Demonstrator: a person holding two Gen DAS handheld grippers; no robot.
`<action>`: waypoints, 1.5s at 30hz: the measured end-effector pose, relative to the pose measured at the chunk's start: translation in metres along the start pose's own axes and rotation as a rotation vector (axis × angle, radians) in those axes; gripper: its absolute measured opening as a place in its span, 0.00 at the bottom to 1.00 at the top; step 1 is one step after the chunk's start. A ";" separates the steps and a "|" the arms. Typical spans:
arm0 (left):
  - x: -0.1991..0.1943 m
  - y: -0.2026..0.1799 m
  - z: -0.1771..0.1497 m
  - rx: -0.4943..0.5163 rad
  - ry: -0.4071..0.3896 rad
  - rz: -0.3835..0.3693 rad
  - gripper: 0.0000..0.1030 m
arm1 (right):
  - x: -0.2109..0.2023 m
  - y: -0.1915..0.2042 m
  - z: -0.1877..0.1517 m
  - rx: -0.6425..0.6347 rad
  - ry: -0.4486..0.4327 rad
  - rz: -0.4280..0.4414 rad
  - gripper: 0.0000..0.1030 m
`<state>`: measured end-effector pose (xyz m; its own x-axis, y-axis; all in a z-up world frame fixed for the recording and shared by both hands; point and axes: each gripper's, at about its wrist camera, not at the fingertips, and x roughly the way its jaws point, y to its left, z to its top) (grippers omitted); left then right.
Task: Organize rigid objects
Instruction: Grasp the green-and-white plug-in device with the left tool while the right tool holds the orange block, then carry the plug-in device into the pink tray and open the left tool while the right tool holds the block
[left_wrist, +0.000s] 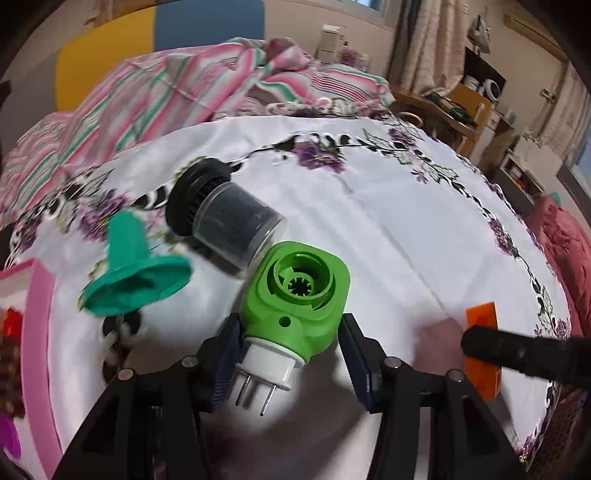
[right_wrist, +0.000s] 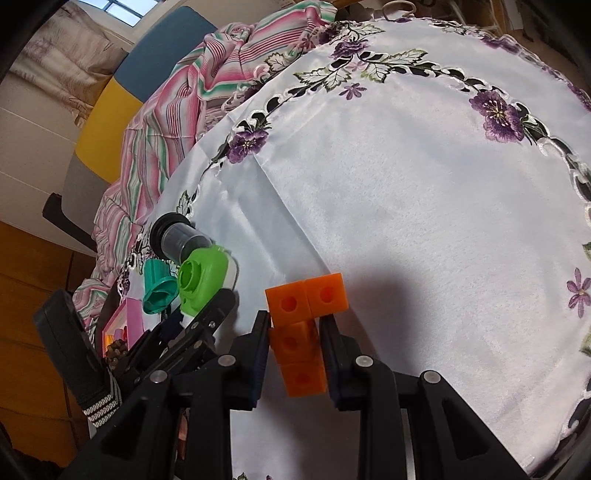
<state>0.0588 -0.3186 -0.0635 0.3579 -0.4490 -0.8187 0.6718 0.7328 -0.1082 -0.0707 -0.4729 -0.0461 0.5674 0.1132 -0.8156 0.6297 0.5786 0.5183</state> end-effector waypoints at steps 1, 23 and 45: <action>-0.003 0.002 -0.003 -0.008 -0.004 0.010 0.51 | 0.000 0.000 0.000 0.000 -0.001 -0.001 0.26; -0.112 0.056 -0.071 -0.143 -0.102 0.081 0.01 | 0.008 0.007 -0.004 -0.051 0.025 -0.056 0.26; -0.011 0.095 -0.004 -0.557 -0.048 -0.198 0.64 | 0.010 0.023 -0.010 -0.110 0.042 0.002 0.26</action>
<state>0.1157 -0.2418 -0.0671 0.2982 -0.6176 -0.7278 0.2918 0.7850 -0.5465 -0.0557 -0.4505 -0.0448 0.5448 0.1466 -0.8256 0.5653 0.6631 0.4907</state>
